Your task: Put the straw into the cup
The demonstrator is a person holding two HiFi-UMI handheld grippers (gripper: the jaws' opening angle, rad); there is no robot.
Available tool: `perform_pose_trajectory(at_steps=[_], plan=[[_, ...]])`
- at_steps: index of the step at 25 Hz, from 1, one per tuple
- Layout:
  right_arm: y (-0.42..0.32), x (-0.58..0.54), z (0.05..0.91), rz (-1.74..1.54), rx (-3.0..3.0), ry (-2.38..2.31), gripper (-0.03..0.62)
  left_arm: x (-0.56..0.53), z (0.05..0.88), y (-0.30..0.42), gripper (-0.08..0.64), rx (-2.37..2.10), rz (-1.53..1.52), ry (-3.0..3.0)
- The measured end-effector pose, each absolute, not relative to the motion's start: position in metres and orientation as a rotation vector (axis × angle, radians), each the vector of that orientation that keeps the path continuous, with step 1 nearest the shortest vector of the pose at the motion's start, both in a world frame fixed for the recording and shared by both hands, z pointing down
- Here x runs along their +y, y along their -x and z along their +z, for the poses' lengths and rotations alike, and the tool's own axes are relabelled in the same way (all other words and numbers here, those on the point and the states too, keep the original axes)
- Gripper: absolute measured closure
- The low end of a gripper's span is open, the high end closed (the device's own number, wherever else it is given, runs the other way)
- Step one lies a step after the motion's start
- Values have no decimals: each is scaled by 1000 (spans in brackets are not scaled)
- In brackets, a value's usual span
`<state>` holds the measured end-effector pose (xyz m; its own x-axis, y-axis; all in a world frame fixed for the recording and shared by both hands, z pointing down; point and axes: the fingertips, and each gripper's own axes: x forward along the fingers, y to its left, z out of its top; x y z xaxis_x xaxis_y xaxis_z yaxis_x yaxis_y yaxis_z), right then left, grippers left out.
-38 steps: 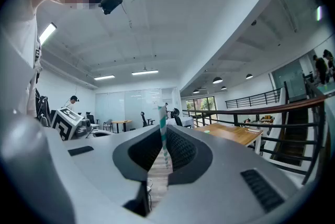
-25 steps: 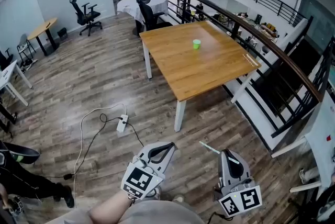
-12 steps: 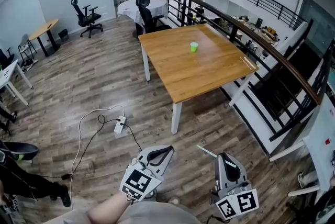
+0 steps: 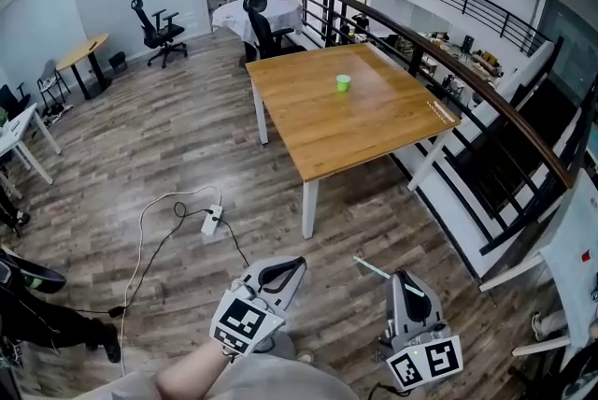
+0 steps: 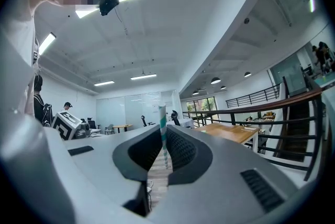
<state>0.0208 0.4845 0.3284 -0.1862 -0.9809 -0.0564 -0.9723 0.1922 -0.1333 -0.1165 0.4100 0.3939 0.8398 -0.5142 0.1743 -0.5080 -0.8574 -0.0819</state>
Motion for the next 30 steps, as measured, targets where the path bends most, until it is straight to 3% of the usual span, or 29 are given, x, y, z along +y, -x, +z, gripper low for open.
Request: perform_pose_trajectory(at_steps=[17, 30], plan=[[-59, 439, 343, -24, 2320, 1923, 558, 363, 420, 81, 546, 828, -285, 3004], [-107, 283, 357, -75, 2278, 1981, 558, 198, 418, 26, 546, 762, -200, 3023]])
